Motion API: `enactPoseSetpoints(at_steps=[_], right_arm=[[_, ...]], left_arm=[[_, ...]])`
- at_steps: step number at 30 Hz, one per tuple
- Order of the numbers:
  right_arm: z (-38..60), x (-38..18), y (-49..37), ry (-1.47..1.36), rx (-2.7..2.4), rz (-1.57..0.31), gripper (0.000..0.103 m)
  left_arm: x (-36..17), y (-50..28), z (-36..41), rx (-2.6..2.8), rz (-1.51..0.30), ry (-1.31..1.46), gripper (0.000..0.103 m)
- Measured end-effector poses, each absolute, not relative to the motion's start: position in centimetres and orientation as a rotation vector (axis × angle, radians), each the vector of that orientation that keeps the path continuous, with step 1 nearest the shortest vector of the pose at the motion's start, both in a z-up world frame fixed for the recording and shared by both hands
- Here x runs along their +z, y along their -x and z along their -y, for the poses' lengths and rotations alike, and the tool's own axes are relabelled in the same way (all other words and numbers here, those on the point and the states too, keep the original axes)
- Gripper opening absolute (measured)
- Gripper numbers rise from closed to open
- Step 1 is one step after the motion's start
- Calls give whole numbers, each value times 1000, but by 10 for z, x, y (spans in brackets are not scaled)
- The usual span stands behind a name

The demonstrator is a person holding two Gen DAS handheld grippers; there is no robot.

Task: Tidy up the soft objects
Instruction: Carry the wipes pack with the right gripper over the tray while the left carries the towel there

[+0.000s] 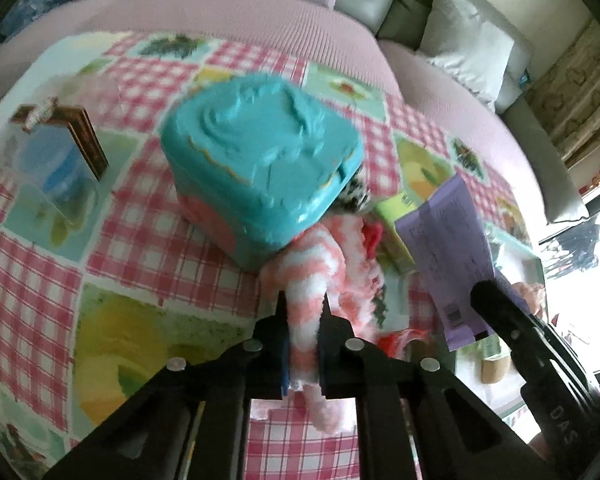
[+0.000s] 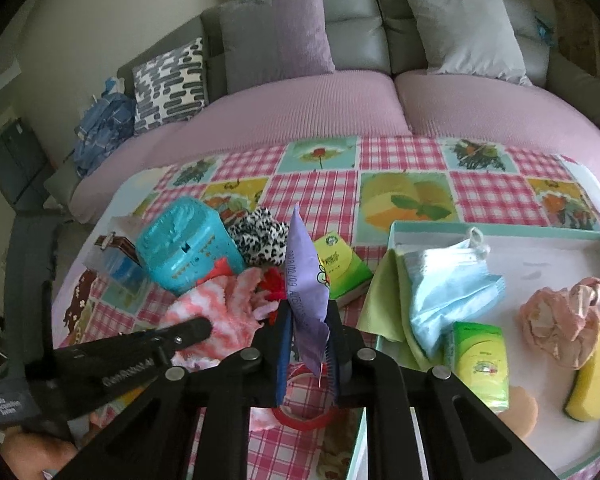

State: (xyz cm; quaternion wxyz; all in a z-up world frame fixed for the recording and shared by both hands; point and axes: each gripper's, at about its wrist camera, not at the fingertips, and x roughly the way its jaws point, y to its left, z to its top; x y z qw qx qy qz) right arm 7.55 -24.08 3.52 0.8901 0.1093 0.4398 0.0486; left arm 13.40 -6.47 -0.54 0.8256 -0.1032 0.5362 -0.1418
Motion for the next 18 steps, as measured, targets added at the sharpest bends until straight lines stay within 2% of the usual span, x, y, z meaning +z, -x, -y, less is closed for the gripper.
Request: enactPoseSetpoints(at_steps=[18], right_arm=[[254,69,-54,-241,82,-812,16]], left_arm=[[66,-107,60,-343,-918,205,9]])
